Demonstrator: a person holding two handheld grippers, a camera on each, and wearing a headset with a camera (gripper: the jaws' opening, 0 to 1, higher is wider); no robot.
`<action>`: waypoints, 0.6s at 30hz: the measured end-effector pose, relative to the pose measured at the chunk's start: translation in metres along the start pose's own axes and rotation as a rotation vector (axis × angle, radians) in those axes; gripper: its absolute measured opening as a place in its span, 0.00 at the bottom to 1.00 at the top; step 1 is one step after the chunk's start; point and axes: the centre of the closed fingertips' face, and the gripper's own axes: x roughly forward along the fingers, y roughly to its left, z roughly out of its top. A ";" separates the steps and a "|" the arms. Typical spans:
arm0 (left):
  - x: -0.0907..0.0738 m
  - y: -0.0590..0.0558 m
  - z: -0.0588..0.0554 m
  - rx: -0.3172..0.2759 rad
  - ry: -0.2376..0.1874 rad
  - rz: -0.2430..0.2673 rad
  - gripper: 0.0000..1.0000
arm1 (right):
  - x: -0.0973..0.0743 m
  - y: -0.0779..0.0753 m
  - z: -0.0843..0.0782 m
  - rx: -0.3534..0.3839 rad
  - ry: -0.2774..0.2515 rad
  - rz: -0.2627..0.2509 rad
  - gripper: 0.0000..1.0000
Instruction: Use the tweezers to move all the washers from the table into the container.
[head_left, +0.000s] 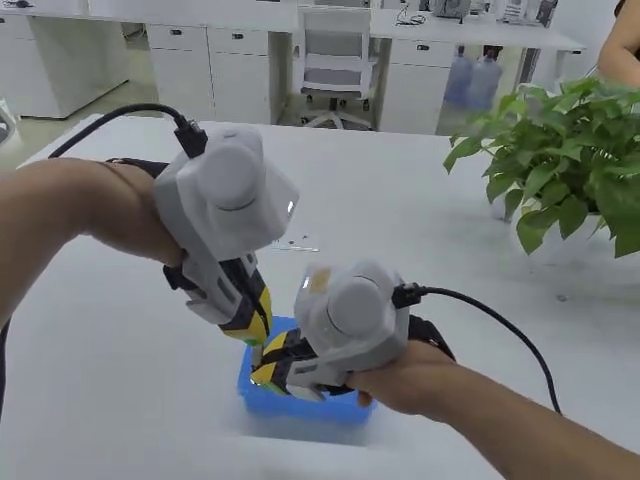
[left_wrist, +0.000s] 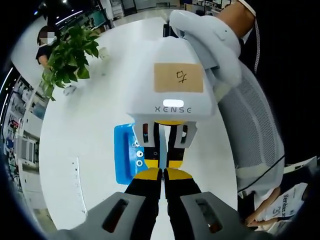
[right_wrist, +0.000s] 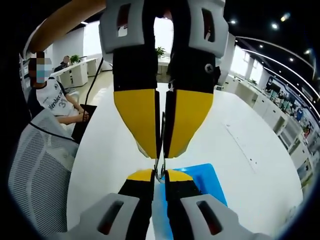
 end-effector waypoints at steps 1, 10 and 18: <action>-0.001 0.002 0.001 0.006 0.000 0.004 0.06 | -0.001 -0.002 0.000 -0.006 0.002 -0.002 0.09; 0.004 0.023 0.001 0.040 0.000 0.031 0.06 | -0.002 -0.026 -0.006 -0.039 0.023 -0.014 0.09; 0.017 0.035 -0.004 0.043 -0.007 0.037 0.06 | 0.005 -0.038 -0.018 -0.035 0.029 -0.007 0.09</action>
